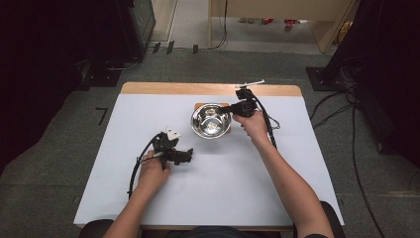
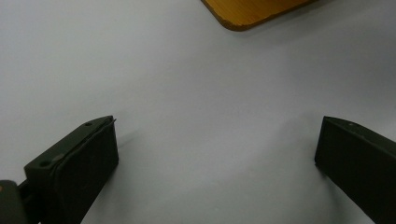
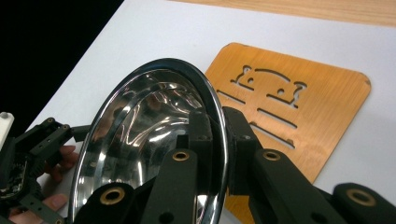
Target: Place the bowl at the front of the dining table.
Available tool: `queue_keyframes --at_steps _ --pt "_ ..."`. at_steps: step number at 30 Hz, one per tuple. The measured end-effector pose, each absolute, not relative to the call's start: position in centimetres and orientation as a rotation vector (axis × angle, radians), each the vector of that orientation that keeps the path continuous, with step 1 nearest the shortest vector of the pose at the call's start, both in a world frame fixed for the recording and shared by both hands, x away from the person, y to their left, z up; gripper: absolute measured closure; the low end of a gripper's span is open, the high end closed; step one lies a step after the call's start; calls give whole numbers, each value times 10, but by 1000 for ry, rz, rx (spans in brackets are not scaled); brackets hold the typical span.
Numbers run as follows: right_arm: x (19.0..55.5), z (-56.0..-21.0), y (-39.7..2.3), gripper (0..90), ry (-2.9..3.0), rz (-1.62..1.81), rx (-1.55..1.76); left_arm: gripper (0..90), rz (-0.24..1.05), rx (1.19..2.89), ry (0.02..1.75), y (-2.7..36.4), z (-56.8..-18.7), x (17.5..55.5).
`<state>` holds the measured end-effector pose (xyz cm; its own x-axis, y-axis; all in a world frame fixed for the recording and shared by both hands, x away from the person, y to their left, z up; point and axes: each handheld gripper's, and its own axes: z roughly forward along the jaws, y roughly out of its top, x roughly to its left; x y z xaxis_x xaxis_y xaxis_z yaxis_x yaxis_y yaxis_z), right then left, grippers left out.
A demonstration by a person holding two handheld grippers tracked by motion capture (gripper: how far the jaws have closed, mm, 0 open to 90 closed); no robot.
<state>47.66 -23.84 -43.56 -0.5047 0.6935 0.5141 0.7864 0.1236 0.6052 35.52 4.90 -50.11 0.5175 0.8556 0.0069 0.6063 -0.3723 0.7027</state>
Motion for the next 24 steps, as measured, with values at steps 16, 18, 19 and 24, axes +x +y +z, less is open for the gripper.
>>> queue_keyframes --at_steps 16,18,19,24 --pt "495 -445 -236 838 -2261 -1353 -1540 0 495 2110 1186 49 -501 355" --pt "497 -446 -237 839 -2258 -1358 -1544 0 496 2110 1186 49 -501 355" --pt "498 -446 -238 839 -2254 -1358 -1552 0 495 2110 1186 49 -501 355" --pt "501 -447 -240 838 -2239 -1382 -1580 0 495 2110 1186 49 -501 355"
